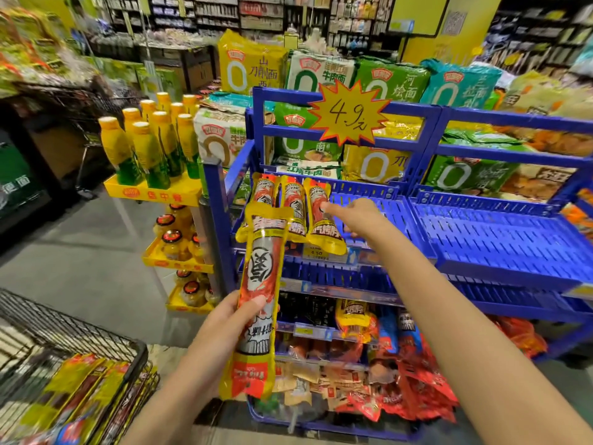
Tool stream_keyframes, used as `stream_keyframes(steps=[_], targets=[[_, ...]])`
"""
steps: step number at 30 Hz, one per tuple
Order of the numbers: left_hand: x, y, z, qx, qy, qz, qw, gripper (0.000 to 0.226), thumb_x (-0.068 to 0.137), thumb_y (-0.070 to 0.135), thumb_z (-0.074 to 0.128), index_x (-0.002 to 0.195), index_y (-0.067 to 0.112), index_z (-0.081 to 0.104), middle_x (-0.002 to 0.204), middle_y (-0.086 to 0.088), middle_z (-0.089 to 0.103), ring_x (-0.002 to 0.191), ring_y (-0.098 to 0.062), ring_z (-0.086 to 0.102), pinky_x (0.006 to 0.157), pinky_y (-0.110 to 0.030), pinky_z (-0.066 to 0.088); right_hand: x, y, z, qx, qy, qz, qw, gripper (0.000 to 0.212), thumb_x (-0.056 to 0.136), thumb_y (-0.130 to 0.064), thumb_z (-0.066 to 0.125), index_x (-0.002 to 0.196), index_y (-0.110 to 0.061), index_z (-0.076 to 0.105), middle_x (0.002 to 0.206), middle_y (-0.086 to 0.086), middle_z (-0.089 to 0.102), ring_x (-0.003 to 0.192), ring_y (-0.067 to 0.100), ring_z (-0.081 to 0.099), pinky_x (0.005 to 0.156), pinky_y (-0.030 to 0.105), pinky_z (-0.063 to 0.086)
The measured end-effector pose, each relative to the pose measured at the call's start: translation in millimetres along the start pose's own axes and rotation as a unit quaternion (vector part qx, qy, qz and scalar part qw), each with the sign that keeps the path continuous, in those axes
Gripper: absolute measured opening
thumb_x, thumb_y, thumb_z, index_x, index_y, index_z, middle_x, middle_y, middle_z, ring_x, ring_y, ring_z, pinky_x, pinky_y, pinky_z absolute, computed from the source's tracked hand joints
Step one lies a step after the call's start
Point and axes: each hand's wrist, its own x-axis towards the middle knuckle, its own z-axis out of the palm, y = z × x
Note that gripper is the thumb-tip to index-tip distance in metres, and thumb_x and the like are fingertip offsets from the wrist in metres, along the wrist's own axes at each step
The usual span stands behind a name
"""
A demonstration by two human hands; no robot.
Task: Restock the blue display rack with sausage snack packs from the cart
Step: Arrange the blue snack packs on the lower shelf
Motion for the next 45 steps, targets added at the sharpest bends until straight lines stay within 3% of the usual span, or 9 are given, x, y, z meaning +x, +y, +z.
stream_keyframes(steps=[3, 6, 10, 13, 18, 22, 27, 33, 45], targets=[[8, 21, -10, 0.149, -0.053, 0.038, 0.987, 0.045, 0.066, 0.048, 0.077, 0.102, 0.024, 0.067, 0.099, -0.002, 0.074, 0.094, -0.022, 0.069, 0.096, -0.050, 0.048, -33, -8, -18, 0.006, 0.085, -0.229, 0.970, 0.046, 0.091, -0.037, 0.059, 0.129, -0.012, 0.051, 0.120, 0.003, 0.055, 0.107, 0.013, 0.051, 0.092, 0.031, 0.043], [17, 41, -15, 0.314, -0.098, 0.063, 0.942, 0.047, 0.053, 0.060, 0.075, 0.092, 0.033, 0.069, 0.091, 0.003, 0.073, 0.085, -0.015, 0.069, 0.090, -0.048, 0.051, -79, -22, -36, -0.112, -0.027, -0.398, 0.910, 0.044, 0.085, -0.036, 0.068, 0.124, -0.020, 0.056, 0.119, -0.007, 0.058, 0.111, 0.007, 0.050, 0.092, 0.019, 0.040], [25, 54, -7, 0.419, -0.131, 0.083, 0.895, 0.055, 0.044, 0.064, 0.077, 0.086, 0.030, 0.067, 0.086, 0.008, 0.072, 0.081, -0.012, 0.068, 0.086, -0.048, 0.051, -112, -24, -32, -0.378, -0.194, -0.370, 0.826, 0.069, 0.073, -0.054, 0.071, 0.132, -0.025, 0.050, 0.127, -0.009, 0.056, 0.114, 0.010, 0.051, 0.096, 0.029, 0.043], [27, 58, 6, 0.447, -0.148, 0.101, 0.876, 0.048, 0.049, 0.059, 0.079, 0.085, 0.029, 0.069, 0.083, 0.013, 0.072, 0.076, -0.006, 0.067, 0.080, -0.040, 0.055, -114, -13, -25, -0.410, -0.241, -0.350, 0.807, 0.058, 0.076, -0.050, 0.071, 0.126, -0.025, 0.055, 0.118, -0.007, 0.061, 0.104, 0.013, 0.055, 0.089, 0.036, 0.047], [26, 62, 21, 0.477, -0.161, 0.148, 0.851, 0.042, 0.064, 0.063, 0.070, 0.093, 0.033, 0.070, 0.086, 0.019, 0.071, 0.080, 0.005, 0.065, 0.075, -0.024, 0.053, -114, 10, -43, -0.342, -0.258, -0.295, 0.854, 0.043, 0.078, -0.043, 0.073, 0.117, -0.028, 0.062, 0.111, -0.013, 0.063, 0.098, 0.007, 0.057, 0.087, 0.031, 0.048], [38, 78, 10, 0.370, 0.017, 0.286, 0.884, 0.036, 0.084, 0.058, 0.054, 0.107, 0.033, 0.066, 0.104, 0.019, 0.068, 0.097, 0.007, 0.060, 0.082, -0.017, 0.045, -110, 34, -92, -0.252, -0.226, -0.208, 0.918, 0.036, 0.073, -0.042, 0.077, 0.106, -0.033, 0.067, 0.099, -0.023, 0.066, 0.091, -0.004, 0.061, 0.079, 0.019, 0.047], [70, 58, 8, 0.525, 0.121, 0.352, 0.765, 0.047, 0.093, 0.034, 0.051, 0.136, 0.016, 0.046, 0.137, -0.002, 0.051, 0.128, -0.018, 0.044, 0.102, -0.036, 0.037, -93, 62, -125, -0.007, -0.137, -0.107, 0.985, 0.029, 0.067, -0.043, 0.071, 0.089, -0.024, 0.073, 0.083, 0.004, 0.073, 0.071, 0.019, 0.067, 0.071, 0.034, 0.053], [95, 17, 15, 0.685, 0.123, 0.329, 0.639, 0.068, 0.086, 0.037, 0.061, 0.142, 0.007, 0.037, 0.144, -0.014, 0.043, 0.134, -0.032, 0.037, 0.112, -0.044, 0.030, -47, 65, -80, 0.120, -0.033, -0.001, 0.992, 0.032, 0.087, -0.036, 0.064, 0.095, -0.006, 0.068, 0.070, 0.008, 0.070, 0.052, 0.018, 0.064, 0.051, 0.026, 0.049], [97, 18, 12, 0.690, 0.120, 0.328, 0.634, 0.068, 0.080, 0.036, 0.069, 0.137, 0.009, 0.045, 0.139, -0.011, 0.050, 0.132, -0.032, 0.042, 0.108, -0.047, 0.036, 4, 22, -29, 0.077, -0.014, 0.084, 0.993, 0.041, 0.083, -0.033, 0.067, 0.103, 0.000, 0.054, 0.073, 0.010, 0.052, 0.057, 0.021, 0.045, 0.053, 0.029, 0.034]])
